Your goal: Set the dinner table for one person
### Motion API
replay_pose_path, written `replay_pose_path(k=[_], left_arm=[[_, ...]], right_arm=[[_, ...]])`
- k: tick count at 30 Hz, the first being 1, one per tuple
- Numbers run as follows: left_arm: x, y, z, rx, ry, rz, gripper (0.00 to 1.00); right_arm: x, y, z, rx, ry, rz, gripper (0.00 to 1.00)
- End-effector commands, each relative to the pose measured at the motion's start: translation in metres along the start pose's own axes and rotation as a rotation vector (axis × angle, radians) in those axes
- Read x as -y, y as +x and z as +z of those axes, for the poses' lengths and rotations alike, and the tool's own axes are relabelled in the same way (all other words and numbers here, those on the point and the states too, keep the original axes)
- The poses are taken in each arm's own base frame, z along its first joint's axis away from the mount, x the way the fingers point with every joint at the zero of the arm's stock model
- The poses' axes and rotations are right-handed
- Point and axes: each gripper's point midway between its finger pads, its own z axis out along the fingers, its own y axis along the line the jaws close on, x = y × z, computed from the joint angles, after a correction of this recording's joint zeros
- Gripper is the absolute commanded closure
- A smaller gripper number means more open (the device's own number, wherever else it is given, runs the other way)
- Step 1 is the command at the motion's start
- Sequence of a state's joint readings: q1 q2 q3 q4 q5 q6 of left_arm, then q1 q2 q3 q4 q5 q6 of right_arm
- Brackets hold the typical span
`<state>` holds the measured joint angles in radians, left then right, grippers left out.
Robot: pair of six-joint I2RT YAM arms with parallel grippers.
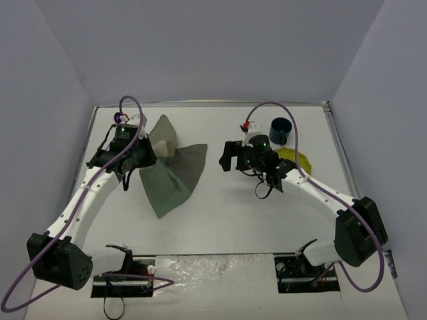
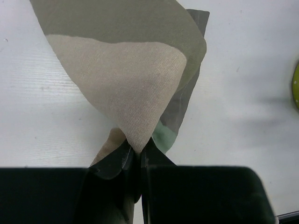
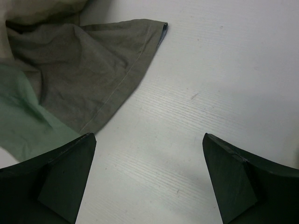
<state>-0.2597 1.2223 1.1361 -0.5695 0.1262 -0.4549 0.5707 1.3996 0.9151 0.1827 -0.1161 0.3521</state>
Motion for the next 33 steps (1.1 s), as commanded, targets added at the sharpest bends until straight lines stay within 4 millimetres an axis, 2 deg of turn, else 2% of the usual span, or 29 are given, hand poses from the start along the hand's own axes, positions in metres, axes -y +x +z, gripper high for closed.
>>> replay_pose_path(k=[1, 4, 5, 8, 10, 11, 14, 17, 19, 20, 23, 25, 27, 30, 33], left_arm=[[0.040, -0.037, -0.011, 0.089, 0.070, 0.024, 1.00], [0.054, -0.042, -0.010, 0.107, 0.070, 0.056, 1.00], [0.063, -0.036, -0.004, 0.092, 0.073, 0.081, 1.00], [0.088, -0.012, 0.013, 0.028, 0.093, 0.144, 1.00], [0.104, 0.003, 0.018, -0.004, 0.121, 0.172, 1.00], [0.116, 0.017, 0.027, -0.025, 0.141, 0.183, 1.00], [0.144, 0.043, 0.038, -0.039, 0.195, 0.217, 0.98], [0.175, 0.061, 0.039, -0.056, 0.279, 0.260, 0.78], [0.188, 0.069, 0.035, -0.059, 0.318, 0.278, 0.56], [0.189, 0.065, 0.029, -0.042, 0.329, 0.271, 0.48], [0.179, 0.054, 0.018, 0.002, 0.298, 0.267, 0.24], [0.160, 0.034, 0.003, 0.062, 0.241, 0.265, 0.11], [0.137, 0.018, -0.005, 0.089, 0.194, 0.231, 0.07], [0.093, -0.011, -0.009, 0.123, 0.132, 0.140, 0.06], [0.051, -0.038, -0.002, 0.139, 0.063, 0.069, 0.06]], right_arm=[[-0.021, -0.025, -0.013, 0.107, -0.086, -0.056, 0.05], [-0.019, -0.020, -0.013, 0.094, -0.081, -0.056, 0.05], [-0.018, -0.021, -0.016, 0.101, -0.073, -0.054, 0.05], [-0.011, -0.021, -0.024, 0.123, -0.043, -0.059, 0.05], [-0.005, -0.019, -0.026, 0.125, -0.017, -0.066, 0.05], [-0.002, -0.021, -0.031, 0.136, 0.000, -0.077, 0.05], [0.008, -0.018, -0.039, 0.145, 0.044, -0.089, 0.05], [0.018, -0.015, -0.046, 0.145, 0.088, -0.098, 0.05], [0.022, -0.012, -0.049, 0.137, 0.103, -0.103, 0.05], [0.022, -0.013, -0.051, 0.139, 0.105, -0.104, 0.05], [0.023, -0.010, -0.053, 0.132, 0.106, -0.100, 0.05], [0.023, -0.008, -0.054, 0.130, 0.104, -0.094, 0.05], [0.022, -0.005, -0.052, 0.118, 0.097, -0.091, 0.05], [0.020, -0.002, -0.049, 0.109, 0.088, -0.083, 0.05], [0.018, -0.004, -0.050, 0.118, 0.080, -0.080, 0.05]])
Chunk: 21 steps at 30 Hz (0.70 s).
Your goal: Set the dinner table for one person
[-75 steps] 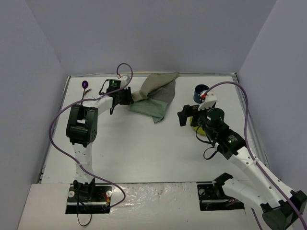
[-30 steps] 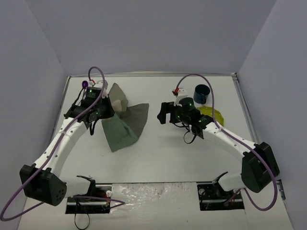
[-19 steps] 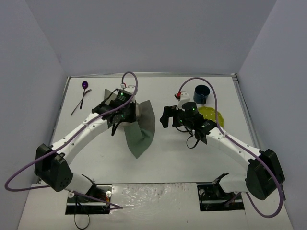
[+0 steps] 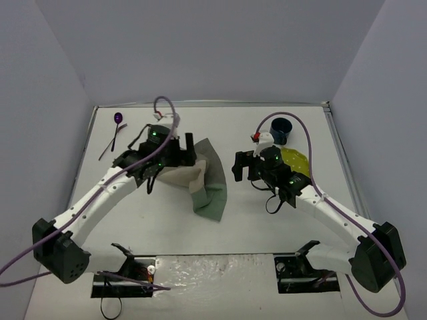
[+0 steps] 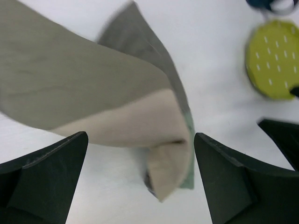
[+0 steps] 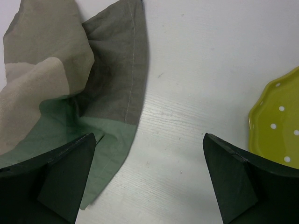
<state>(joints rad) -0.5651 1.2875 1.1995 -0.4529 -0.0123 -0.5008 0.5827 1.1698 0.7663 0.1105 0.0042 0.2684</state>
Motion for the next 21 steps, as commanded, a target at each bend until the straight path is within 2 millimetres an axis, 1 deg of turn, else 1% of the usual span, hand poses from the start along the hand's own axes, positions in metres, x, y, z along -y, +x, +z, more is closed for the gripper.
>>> replay_pose_path(k=[1, 3, 5, 6, 7, 10, 12, 13, 15, 17, 21], left_arm=[[-0.068, -0.042, -0.008, 0.069, -0.113, -0.097, 0.06], [-0.081, -0.055, 0.006, 0.058, -0.118, -0.122, 0.05], [-0.113, -0.060, 0.031, 0.021, -0.167, -0.175, 0.05], [-0.122, -0.072, 0.034, 0.040, -0.170, -0.196, 0.06], [-0.129, -0.080, 0.044, 0.038, -0.170, -0.210, 0.06], [-0.157, -0.084, 0.081, -0.005, -0.170, -0.257, 0.07], [-0.185, -0.074, 0.106, -0.057, -0.193, -0.301, 0.08], [-0.195, -0.069, 0.117, -0.081, -0.196, -0.321, 0.08], [-0.199, -0.062, 0.128, -0.108, -0.173, -0.336, 0.08], [-0.203, -0.059, 0.132, -0.104, -0.182, -0.331, 0.09], [-0.210, -0.035, 0.136, -0.135, -0.211, -0.358, 0.09]], right_arm=[[-0.007, -0.022, -0.003, 0.079, -0.020, 0.014, 0.05], [-0.011, -0.023, -0.004, 0.077, -0.043, 0.012, 0.05], [-0.015, -0.022, -0.002, 0.070, -0.063, 0.008, 0.05], [-0.016, -0.023, -0.002, 0.071, -0.068, 0.006, 0.05], [-0.017, -0.023, -0.002, 0.070, -0.076, 0.002, 0.05], [-0.026, -0.025, -0.002, 0.066, -0.115, -0.012, 0.05], [-0.034, -0.027, -0.004, 0.070, -0.154, -0.029, 0.05], [-0.040, -0.028, -0.006, 0.071, -0.177, -0.040, 0.05], [-0.052, -0.025, -0.009, 0.065, -0.226, -0.075, 0.05], [-0.064, -0.016, -0.011, 0.052, -0.264, -0.110, 0.05], [-0.096, 0.004, -0.017, 0.050, -0.350, -0.194, 0.04]])
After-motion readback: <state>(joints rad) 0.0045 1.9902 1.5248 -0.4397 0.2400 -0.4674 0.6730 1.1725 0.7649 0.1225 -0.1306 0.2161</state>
